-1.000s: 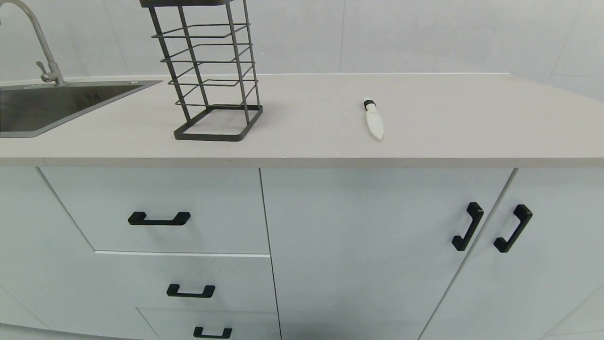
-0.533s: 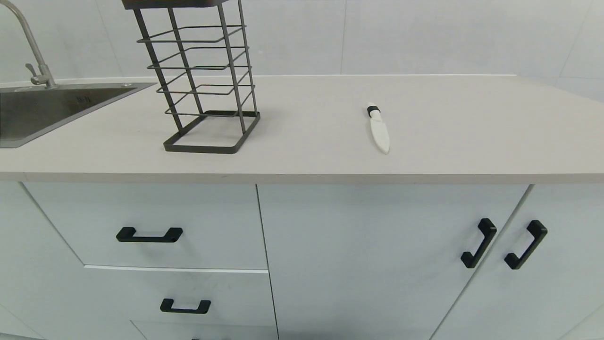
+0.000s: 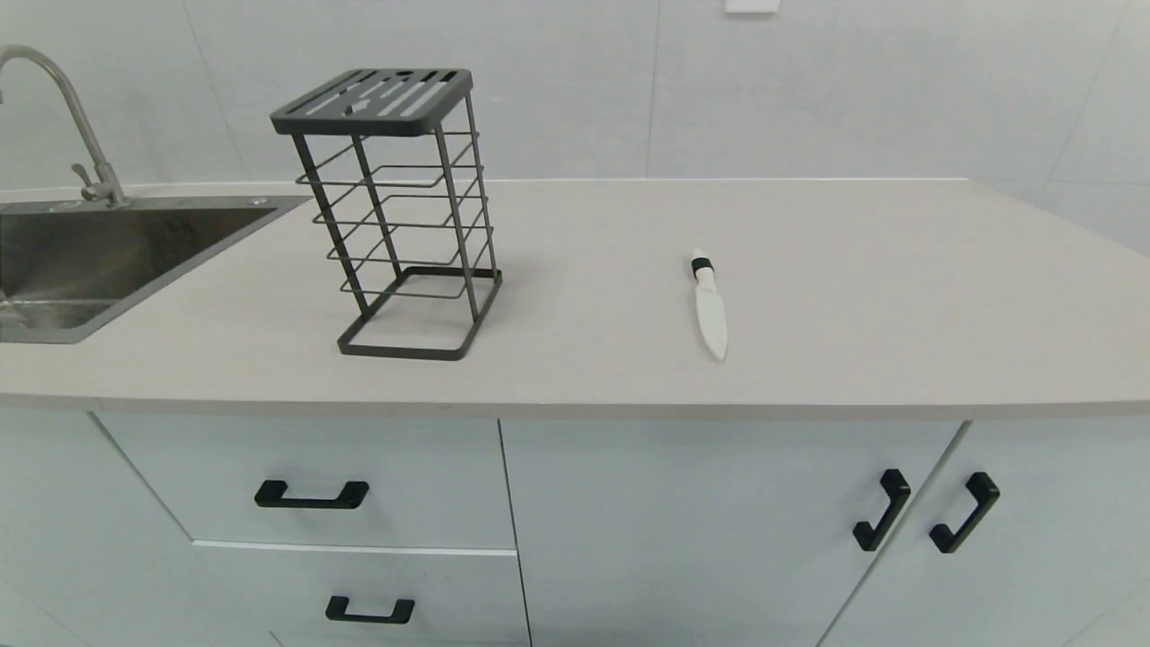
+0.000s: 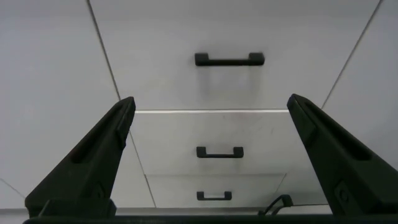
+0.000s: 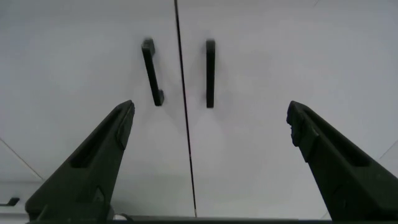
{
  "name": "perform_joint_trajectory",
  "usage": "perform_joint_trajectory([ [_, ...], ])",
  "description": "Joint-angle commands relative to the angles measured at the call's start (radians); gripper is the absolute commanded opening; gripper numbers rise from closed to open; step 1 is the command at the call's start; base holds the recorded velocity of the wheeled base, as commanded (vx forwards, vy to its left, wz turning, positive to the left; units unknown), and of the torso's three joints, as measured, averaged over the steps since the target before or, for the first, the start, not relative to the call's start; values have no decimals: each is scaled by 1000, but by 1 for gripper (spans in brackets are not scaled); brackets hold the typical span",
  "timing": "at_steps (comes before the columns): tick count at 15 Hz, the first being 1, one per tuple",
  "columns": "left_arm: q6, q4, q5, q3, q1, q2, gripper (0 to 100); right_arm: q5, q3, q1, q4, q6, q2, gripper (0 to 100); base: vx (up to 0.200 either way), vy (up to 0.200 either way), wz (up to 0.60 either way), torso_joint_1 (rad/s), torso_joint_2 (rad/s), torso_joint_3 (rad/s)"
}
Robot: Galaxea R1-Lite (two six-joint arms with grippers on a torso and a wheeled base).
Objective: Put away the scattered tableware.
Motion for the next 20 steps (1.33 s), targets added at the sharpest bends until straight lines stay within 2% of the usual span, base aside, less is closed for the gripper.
perform_joint_trajectory([
  [1, 0, 1, -1, 0, 0, 2, 100, 1, 0, 0, 0, 0, 2, 100, 0, 0, 0, 246, -500, -217],
  [6, 0, 1, 0, 0, 0, 2, 100, -1, 0, 0, 0, 0, 2, 100, 0, 0, 0, 151, -485, -218],
  [10, -2, 1, 0, 0, 0, 2, 100, -1, 0, 0, 0, 0, 2, 100, 0, 0, 0, 378, -483, -235],
  [20, -2, 1, 0, 0, 0, 2, 100, 1, 0, 0, 0, 0, 2, 100, 0, 0, 0, 290, -536, -254],
])
